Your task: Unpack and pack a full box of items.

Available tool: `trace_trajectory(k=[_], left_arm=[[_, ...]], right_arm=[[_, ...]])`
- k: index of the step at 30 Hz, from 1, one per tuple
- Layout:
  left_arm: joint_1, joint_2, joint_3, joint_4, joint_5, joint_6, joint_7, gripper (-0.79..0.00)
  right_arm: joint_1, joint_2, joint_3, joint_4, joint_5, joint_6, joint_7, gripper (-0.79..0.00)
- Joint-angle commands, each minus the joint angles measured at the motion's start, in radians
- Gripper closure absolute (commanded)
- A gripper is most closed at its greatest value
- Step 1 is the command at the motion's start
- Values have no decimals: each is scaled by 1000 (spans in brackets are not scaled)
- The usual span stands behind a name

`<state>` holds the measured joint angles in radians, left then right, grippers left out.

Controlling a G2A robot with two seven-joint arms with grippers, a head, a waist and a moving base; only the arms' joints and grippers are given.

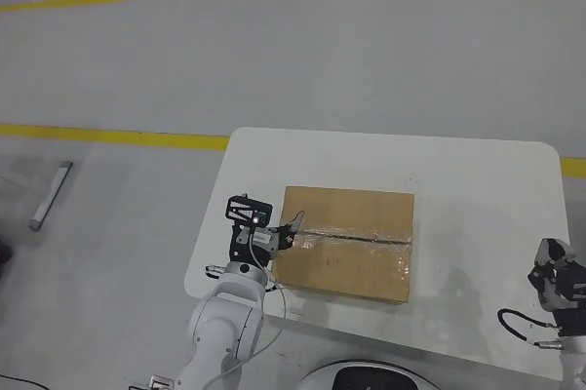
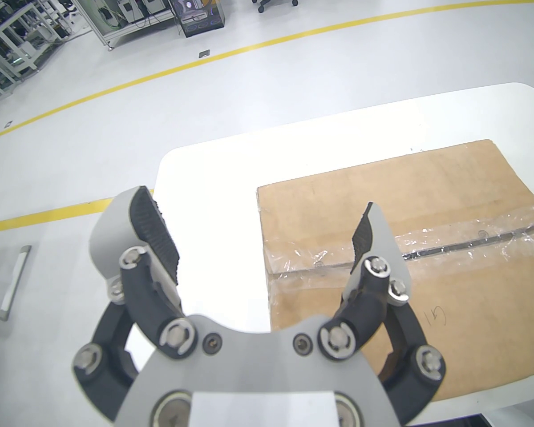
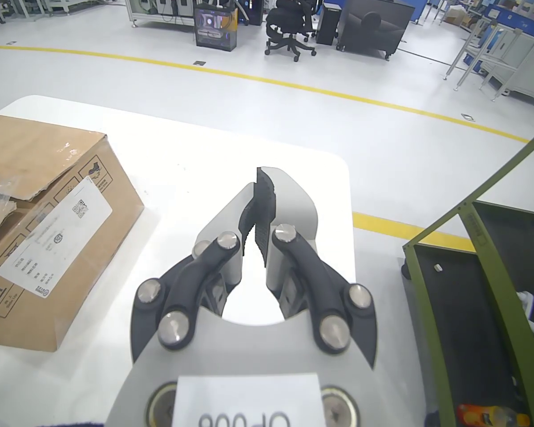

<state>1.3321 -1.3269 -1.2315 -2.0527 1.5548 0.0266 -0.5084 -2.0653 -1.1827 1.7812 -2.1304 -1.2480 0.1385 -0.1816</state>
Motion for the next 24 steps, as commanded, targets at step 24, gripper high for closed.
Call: trace_trajectory(k=[24], left_arm=[[-165, -57, 304, 70, 152, 106, -59, -785]], right_arm=[[0, 0, 0, 0, 0, 0, 0, 0]])
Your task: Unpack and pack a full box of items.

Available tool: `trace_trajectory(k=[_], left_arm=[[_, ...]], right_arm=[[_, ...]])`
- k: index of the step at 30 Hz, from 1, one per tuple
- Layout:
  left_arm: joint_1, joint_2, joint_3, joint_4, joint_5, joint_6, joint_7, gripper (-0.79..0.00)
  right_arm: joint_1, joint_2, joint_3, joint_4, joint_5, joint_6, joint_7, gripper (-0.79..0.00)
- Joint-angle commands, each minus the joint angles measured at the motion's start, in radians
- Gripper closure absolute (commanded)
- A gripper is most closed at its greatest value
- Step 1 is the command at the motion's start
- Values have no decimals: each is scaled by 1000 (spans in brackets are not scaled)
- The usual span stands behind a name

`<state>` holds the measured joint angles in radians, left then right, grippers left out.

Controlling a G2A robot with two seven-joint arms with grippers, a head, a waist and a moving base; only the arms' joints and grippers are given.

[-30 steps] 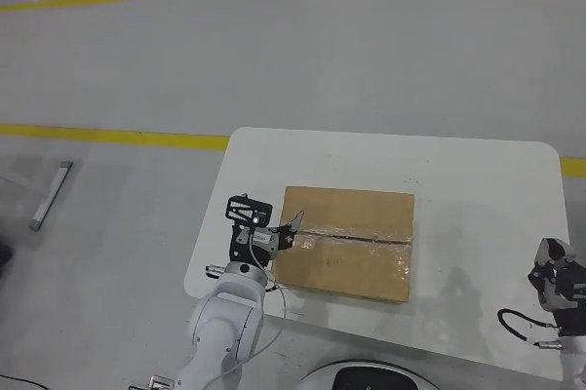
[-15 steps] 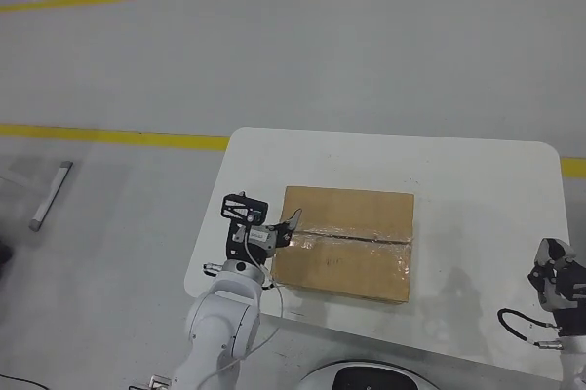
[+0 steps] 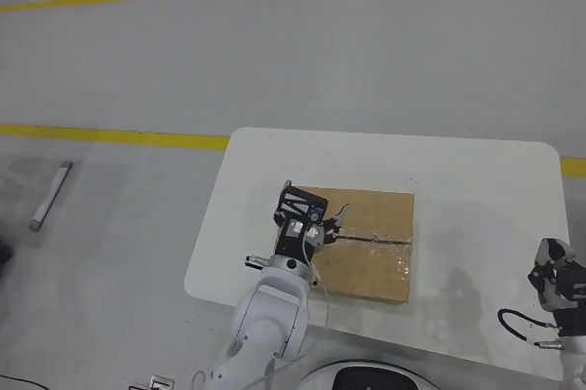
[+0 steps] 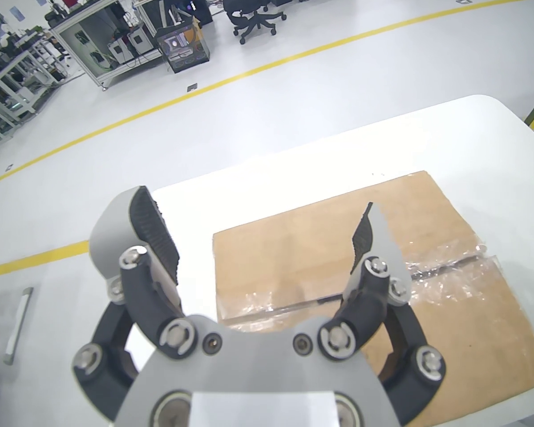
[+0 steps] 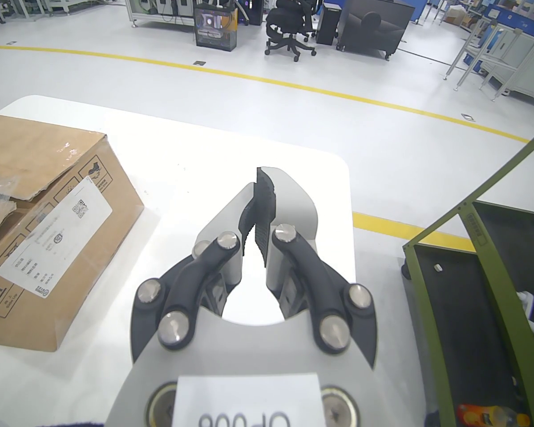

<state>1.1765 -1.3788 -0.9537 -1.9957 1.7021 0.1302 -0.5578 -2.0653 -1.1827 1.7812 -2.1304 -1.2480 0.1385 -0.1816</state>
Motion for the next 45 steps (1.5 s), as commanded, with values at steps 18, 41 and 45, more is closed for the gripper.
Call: trace_trajectory(k=[18, 41, 45], left_arm=[[-1, -12, 65, 4, 5, -52, 27, -785], [-77, -62, 243, 165, -121, -303, -10, -785], [-106, -74, 251, 216, -117, -282, -38, -785]], right_arm=[[0, 0, 0, 0, 0, 0, 0, 0], [0, 0, 0, 0, 0, 0, 0, 0], [0, 0, 0, 0, 0, 0, 0, 0]])
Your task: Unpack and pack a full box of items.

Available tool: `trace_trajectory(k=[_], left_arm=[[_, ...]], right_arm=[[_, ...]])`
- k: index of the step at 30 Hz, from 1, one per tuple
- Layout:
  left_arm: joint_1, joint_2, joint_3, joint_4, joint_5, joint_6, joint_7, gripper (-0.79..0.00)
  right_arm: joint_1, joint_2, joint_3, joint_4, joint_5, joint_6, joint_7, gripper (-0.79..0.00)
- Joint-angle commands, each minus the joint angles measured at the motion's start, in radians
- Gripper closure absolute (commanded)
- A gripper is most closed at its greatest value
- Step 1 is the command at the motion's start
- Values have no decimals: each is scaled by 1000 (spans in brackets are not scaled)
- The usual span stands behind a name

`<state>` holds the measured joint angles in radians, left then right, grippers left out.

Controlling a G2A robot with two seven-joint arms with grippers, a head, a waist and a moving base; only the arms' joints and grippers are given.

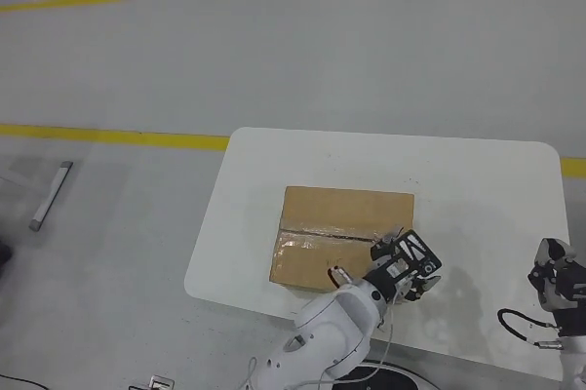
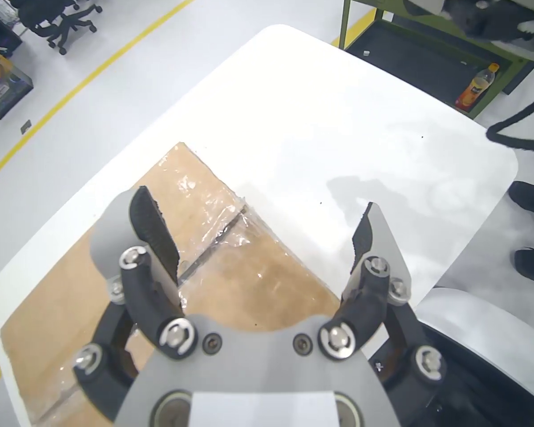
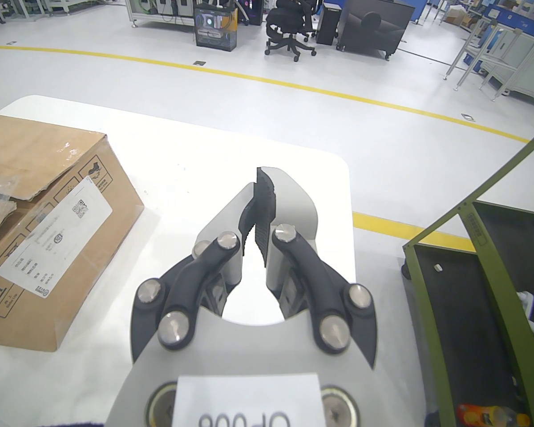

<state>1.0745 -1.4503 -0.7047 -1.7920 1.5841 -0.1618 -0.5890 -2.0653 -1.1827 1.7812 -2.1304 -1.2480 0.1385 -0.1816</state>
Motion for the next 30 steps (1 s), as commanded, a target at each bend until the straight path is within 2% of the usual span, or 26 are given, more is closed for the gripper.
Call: trace_trajectory(k=[1, 12, 17, 20, 30], left_arm=[[-7, -6, 3, 21, -2, 20, -14, -785], [-29, -28, -2, 62, 9, 72, -88, -776], [-29, -31, -13, 67, 41, 73, -78, -767], [-28, -33, -17, 63, 57, 77, -76, -733], [-22, -40, -31, 64, 111, 78, -81, -717]], right_arm=[[0, 0, 0, 0, 0, 0, 0, 0], [0, 0, 0, 0, 0, 0, 0, 0], [0, 0, 0, 0, 0, 0, 0, 0], [0, 0, 0, 0, 0, 0, 0, 0], [0, 0, 0, 0, 0, 0, 0, 0]])
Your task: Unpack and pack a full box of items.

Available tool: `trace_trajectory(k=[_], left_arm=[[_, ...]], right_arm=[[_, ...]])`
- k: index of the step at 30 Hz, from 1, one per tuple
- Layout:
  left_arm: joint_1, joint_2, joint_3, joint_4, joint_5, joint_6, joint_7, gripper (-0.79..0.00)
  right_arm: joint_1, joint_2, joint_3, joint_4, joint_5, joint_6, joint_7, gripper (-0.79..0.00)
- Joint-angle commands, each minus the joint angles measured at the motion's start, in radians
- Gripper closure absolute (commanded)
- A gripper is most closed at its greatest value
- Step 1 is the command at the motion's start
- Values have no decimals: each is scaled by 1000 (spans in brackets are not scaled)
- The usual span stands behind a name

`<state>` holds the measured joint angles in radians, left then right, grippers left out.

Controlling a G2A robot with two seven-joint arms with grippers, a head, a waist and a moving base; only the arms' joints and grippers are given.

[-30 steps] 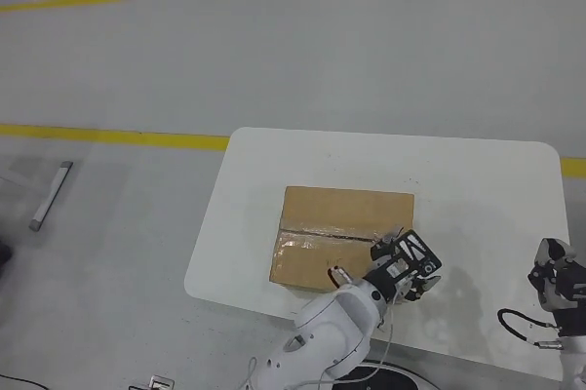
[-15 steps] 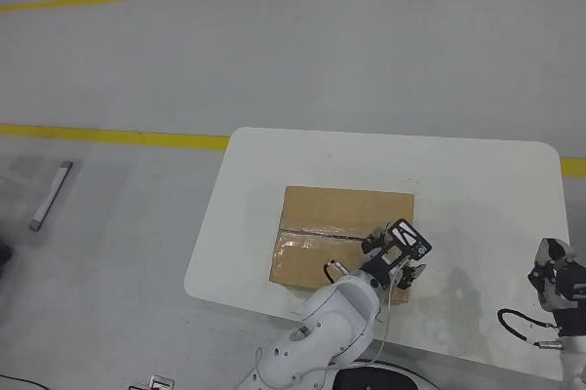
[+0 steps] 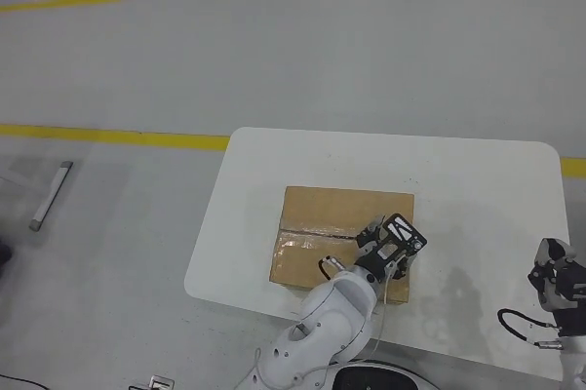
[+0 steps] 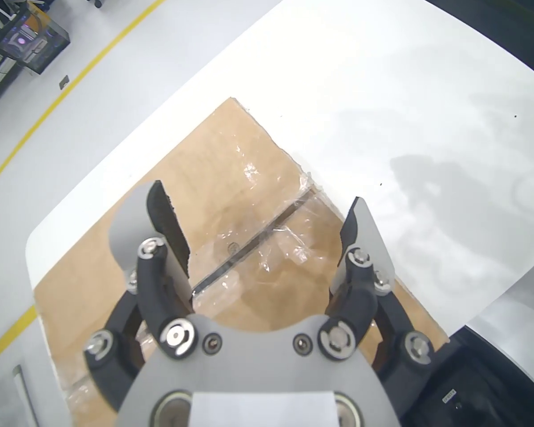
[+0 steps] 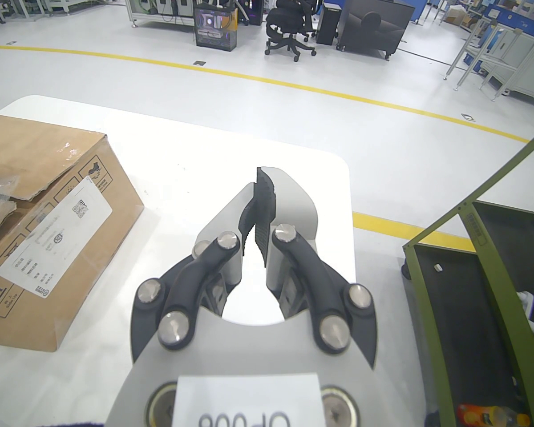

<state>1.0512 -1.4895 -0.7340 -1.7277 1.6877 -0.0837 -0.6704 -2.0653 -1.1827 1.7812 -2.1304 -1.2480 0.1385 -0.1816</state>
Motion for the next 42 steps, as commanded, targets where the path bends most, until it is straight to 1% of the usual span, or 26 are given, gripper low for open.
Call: trace_trajectory(k=[1, 4, 6, 8, 10, 12, 13, 16, 19, 22, 23, 25, 28, 31, 35, 38, 42], left_arm=[[3, -1, -4, 0, 12, 0, 0, -714], [12, -1, -12, -3, 24, -1, 0, -705], [19, -1, -17, -6, 36, 0, -3, -674], [27, -1, -24, -10, 48, 0, -6, -625], [33, 0, -30, -15, 67, -3, -9, -622], [41, 1, -39, -20, 72, -4, -10, -600], [43, 2, -42, -22, 85, -7, -12, -576], [57, 2, -51, -31, 87, -8, -11, -557], [64, -1, -53, -47, 58, -19, -3, -582], [59, -6, -41, -46, 57, -35, 8, -625], [55, -7, -36, -41, 61, -39, 10, -674], [47, -12, -25, -30, 67, -45, 11, -699], [39, -18, -14, -11, 71, -48, 9, -696], [29, -23, -6, 12, 79, -54, 2, -671], [19, -30, -4, 28, 84, -44, -8, -594], [16, -36, -17, 26, 46, -32, -7, -600], [16, -39, -29, 36, 46, -24, -15, -613]], right_arm=[[0, 0, 0, 0, 0, 0, 0, 0], [0, 0, 0, 0, 0, 0, 0, 0], [0, 0, 0, 0, 0, 0, 0, 0], [0, 0, 0, 0, 0, 0, 0, 0], [0, 0, 0, 0, 0, 0, 0, 0], [0, 0, 0, 0, 0, 0, 0, 0], [0, 0, 0, 0, 0, 0, 0, 0], [0, 0, 0, 0, 0, 0, 0, 0], [0, 0, 0, 0, 0, 0, 0, 0], [0, 0, 0, 0, 0, 0, 0, 0], [0, 0, 0, 0, 0, 0, 0, 0], [0, 0, 0, 0, 0, 0, 0, 0], [0, 0, 0, 0, 0, 0, 0, 0], [0, 0, 0, 0, 0, 0, 0, 0], [0, 0, 0, 0, 0, 0, 0, 0], [0, 0, 0, 0, 0, 0, 0, 0], [0, 0, 0, 0, 0, 0, 0, 0]])
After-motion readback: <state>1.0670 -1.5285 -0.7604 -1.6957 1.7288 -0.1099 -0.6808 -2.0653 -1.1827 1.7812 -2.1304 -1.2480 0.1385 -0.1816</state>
